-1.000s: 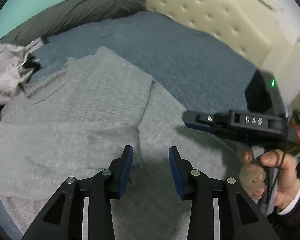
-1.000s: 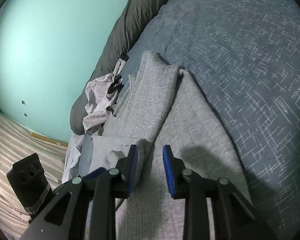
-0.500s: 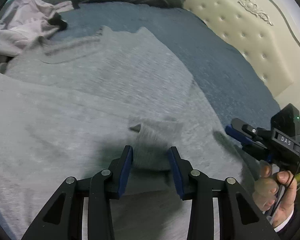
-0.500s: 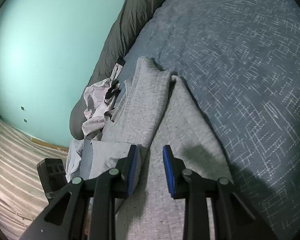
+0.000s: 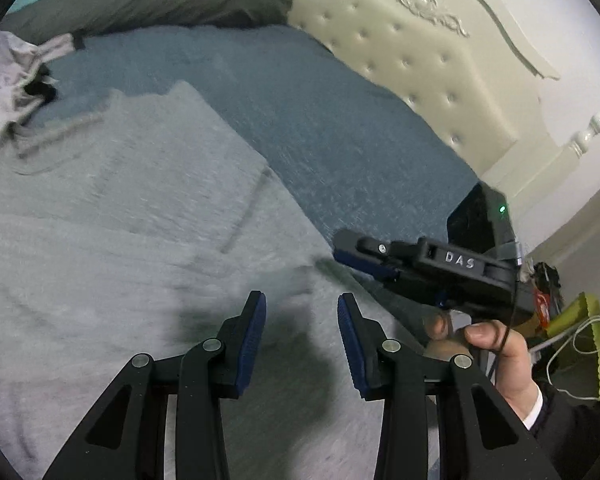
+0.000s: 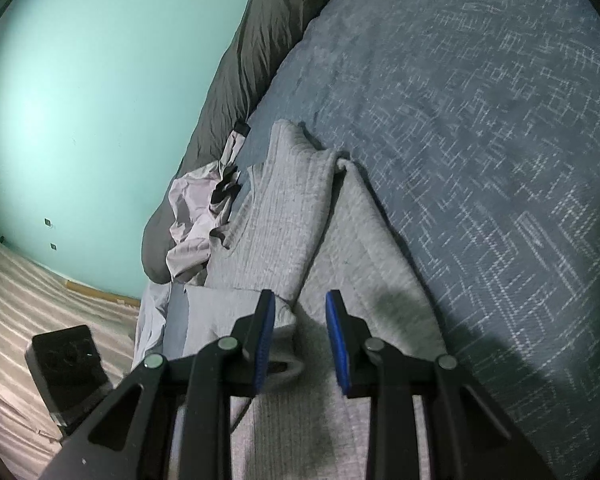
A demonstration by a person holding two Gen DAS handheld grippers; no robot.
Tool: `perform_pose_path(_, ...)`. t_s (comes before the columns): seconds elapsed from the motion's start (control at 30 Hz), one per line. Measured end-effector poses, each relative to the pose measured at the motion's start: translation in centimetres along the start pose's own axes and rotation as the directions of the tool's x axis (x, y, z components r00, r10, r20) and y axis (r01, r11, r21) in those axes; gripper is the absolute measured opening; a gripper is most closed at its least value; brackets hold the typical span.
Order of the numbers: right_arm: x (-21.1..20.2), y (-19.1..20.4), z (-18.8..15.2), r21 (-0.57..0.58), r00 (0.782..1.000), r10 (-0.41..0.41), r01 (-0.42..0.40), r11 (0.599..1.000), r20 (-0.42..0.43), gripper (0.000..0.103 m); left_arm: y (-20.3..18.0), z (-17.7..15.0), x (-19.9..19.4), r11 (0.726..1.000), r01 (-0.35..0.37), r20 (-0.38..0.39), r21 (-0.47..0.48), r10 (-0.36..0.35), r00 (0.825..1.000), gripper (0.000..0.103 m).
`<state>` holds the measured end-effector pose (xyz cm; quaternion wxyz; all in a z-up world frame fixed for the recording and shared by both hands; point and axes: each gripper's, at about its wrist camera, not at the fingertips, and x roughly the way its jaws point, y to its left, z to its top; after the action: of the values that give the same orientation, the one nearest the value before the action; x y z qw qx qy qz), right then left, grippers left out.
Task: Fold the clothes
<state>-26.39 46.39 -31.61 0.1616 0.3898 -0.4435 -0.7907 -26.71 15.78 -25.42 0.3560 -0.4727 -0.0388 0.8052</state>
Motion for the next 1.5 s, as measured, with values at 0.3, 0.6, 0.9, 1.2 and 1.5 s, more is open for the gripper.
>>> perform_pose_path(0.3,2.7,0.4,-1.0,-0.059,0.990,-0.093,0.088,0.994,-0.101,0.037,11.5,-3.1,-6.0,0.956,-0.226,0.017,-0.187,0.233,0.972,0.041)
perform_pose_path(0.6,4.1,0.6,-1.8,-0.103,0.972,-0.191,0.178,0.979,-0.136,0.037,18.6,-7.4,-8.6,0.880,-0.350,-0.023,-0.322,0.362,0.932,0.041)
perform_pose_path(0.9,5.5,1.8,-2.7,-0.195,0.963,-0.221,0.189,0.962,-0.155,0.019,21.5,-9.6,-9.7,0.833,-0.406,-0.039,-0.375,0.424,0.905,0.041)
perform_pose_path(1.2,3.7,3.5,-2.6,-0.228,0.982,-0.166,0.143,0.963,-0.088,0.003,24.1,-9.2,-11.3,0.765,-0.483,-0.031,-0.426,0.521,0.853,0.041)
perform_pose_path(1.5,0.0,5.1,-1.1,-0.235,0.997,-0.053,0.066,0.970,0.061,0.003,26.8,-7.9,-11.6,0.735,-0.502,-0.034,-0.456,0.549,0.835,0.041)
